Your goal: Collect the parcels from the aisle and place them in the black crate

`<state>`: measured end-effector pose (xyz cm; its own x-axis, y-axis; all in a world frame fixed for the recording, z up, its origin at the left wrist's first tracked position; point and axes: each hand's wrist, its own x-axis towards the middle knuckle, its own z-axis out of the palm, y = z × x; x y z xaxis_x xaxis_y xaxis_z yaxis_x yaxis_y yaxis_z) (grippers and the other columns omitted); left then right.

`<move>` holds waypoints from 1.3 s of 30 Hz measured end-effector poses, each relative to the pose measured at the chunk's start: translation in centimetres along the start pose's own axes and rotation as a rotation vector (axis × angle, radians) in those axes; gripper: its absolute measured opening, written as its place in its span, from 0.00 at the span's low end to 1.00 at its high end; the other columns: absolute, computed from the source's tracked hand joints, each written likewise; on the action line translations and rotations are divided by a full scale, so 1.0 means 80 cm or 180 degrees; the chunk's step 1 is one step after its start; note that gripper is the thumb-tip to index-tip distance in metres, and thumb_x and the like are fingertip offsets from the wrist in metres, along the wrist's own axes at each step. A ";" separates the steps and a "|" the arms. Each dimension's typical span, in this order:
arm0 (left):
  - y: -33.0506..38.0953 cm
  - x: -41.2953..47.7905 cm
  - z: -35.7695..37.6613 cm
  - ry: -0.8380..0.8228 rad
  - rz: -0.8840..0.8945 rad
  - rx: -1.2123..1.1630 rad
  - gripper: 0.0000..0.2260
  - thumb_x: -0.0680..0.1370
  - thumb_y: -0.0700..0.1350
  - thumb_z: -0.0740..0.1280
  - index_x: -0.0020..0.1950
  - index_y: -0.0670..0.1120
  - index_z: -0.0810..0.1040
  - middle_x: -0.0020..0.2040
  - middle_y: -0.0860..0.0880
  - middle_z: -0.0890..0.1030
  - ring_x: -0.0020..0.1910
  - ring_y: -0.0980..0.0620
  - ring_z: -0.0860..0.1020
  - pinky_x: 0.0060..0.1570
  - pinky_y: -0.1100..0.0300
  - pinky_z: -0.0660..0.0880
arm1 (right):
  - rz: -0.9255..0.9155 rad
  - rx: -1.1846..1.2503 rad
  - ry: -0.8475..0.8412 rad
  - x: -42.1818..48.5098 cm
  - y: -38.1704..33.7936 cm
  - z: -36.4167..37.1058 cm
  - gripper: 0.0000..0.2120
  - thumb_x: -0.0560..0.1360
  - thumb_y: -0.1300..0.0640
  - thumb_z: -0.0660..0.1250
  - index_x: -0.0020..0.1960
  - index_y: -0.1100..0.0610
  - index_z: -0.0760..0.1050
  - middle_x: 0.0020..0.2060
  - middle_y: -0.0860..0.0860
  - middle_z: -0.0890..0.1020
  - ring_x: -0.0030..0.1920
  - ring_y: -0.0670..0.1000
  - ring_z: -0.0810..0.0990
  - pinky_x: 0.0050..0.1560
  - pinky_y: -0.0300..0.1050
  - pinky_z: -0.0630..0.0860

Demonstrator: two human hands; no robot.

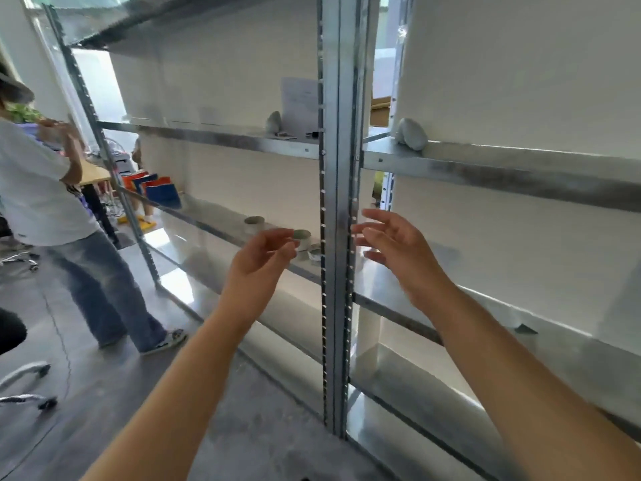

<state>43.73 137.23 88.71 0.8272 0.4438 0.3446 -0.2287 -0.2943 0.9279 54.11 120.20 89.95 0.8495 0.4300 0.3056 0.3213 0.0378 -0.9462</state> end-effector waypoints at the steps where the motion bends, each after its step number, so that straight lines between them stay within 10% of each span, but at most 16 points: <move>1: -0.007 -0.002 0.012 -0.0136 0.0010 -0.0106 0.08 0.78 0.40 0.64 0.56 0.49 0.77 0.53 0.49 0.82 0.54 0.51 0.80 0.54 0.65 0.74 | 0.0068 -0.0029 0.0178 -0.013 0.004 -0.011 0.11 0.78 0.58 0.63 0.58 0.48 0.72 0.47 0.41 0.81 0.49 0.45 0.81 0.51 0.38 0.77; 13: 0.059 -0.062 0.274 -0.1792 0.0422 -0.0781 0.10 0.79 0.39 0.63 0.60 0.43 0.76 0.51 0.50 0.82 0.51 0.53 0.80 0.47 0.71 0.75 | 0.0224 -0.0475 0.2034 -0.227 -0.044 -0.239 0.12 0.78 0.61 0.62 0.57 0.47 0.72 0.48 0.46 0.83 0.50 0.47 0.81 0.54 0.43 0.77; 25: 0.224 -0.351 0.597 -0.3387 0.0729 -0.1486 0.09 0.78 0.39 0.63 0.56 0.48 0.77 0.51 0.50 0.83 0.53 0.52 0.81 0.48 0.70 0.74 | 0.0356 -0.0964 0.3641 -0.567 -0.134 -0.484 0.13 0.77 0.58 0.64 0.60 0.48 0.73 0.49 0.45 0.83 0.53 0.47 0.81 0.57 0.44 0.77; 39: 0.317 -0.577 0.810 -0.4356 0.0845 -0.1944 0.08 0.78 0.38 0.63 0.54 0.49 0.76 0.49 0.49 0.82 0.52 0.51 0.80 0.53 0.65 0.75 | 0.0176 -0.1048 0.4883 -0.810 -0.161 -0.656 0.10 0.76 0.61 0.65 0.53 0.48 0.74 0.46 0.48 0.82 0.50 0.48 0.80 0.56 0.46 0.75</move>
<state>33.00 54.46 87.12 0.4756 -0.7664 0.4317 -0.3296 0.2998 0.8953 16.87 44.53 87.88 0.3957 -0.8751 0.2785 0.1762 -0.2253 -0.9582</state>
